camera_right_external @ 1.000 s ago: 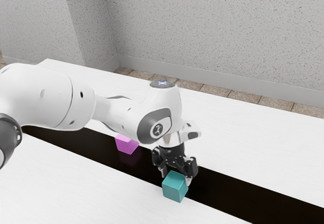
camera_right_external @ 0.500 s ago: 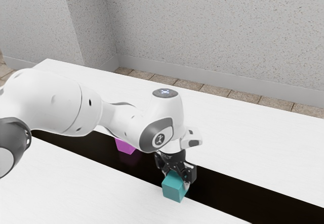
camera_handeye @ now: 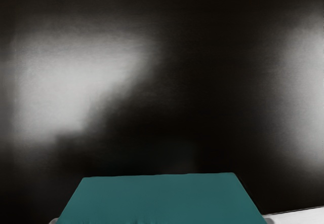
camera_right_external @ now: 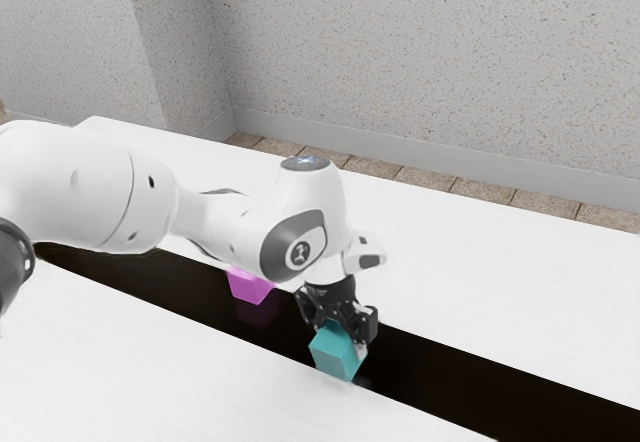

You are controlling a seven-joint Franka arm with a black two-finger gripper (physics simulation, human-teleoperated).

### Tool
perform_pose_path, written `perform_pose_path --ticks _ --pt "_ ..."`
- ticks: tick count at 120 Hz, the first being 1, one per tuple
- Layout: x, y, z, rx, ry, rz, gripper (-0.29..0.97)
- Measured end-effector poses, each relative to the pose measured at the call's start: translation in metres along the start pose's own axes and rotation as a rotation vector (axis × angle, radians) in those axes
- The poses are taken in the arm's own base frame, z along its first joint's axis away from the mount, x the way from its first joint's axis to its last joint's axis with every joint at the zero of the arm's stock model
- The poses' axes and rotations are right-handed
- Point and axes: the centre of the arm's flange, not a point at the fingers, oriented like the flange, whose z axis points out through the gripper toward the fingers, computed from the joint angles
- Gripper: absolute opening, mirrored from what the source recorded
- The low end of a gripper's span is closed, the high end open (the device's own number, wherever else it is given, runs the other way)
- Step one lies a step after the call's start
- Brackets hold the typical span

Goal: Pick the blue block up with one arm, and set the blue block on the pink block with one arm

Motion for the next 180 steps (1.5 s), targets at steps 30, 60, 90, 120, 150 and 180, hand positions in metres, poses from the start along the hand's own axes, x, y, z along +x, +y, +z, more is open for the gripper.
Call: perform_pose_path --ticks 30,60,90,120,150,180 --pt "0.040 -0.118 -0.127 0.000 0.110 -0.097 0.38" --pt "0.050 -0.206 -0.109 0.034 -0.049 -0.168 0.39" --pt "0.063 -0.231 -0.089 0.044 -0.130 -0.152 0.39" --pt "0.085 -0.235 -0.078 0.041 -0.140 -0.101 0.38" --pt "0.090 -0.237 -0.075 0.039 -0.146 -0.062 0.39" --pt "0.091 -0.236 -0.076 0.037 -0.146 -0.037 0.39"
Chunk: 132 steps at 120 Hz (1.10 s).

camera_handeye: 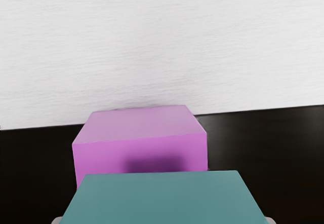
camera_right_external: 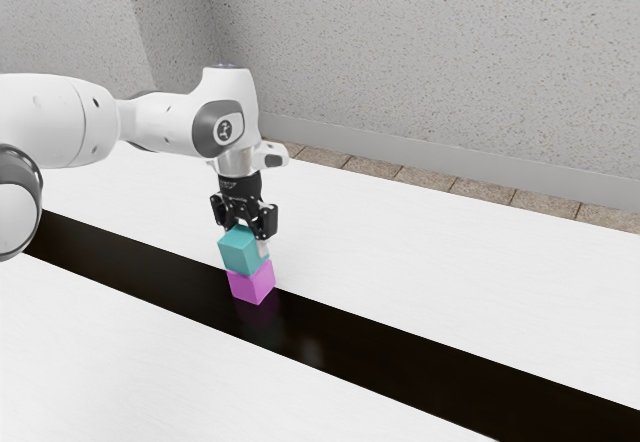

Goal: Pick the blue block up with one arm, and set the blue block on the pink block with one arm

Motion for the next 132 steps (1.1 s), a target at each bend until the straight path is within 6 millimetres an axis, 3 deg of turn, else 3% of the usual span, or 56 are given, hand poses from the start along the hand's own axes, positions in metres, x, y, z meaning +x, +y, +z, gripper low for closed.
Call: perform_pose_path --ticks 75,108,117,124,132 --pt "0.004 -0.008 0.000 -0.003 0.006 0.019 0.39" --pt "0.004 -0.008 -0.003 -0.005 0.010 0.035 0.57" --pt "-0.005 -0.001 -0.035 0.004 0.051 0.047 0.59" --pt "-0.016 0.015 -0.066 0.006 0.087 0.071 0.61" --pt "-0.046 0.020 -0.112 -0.018 0.143 0.063 0.62"
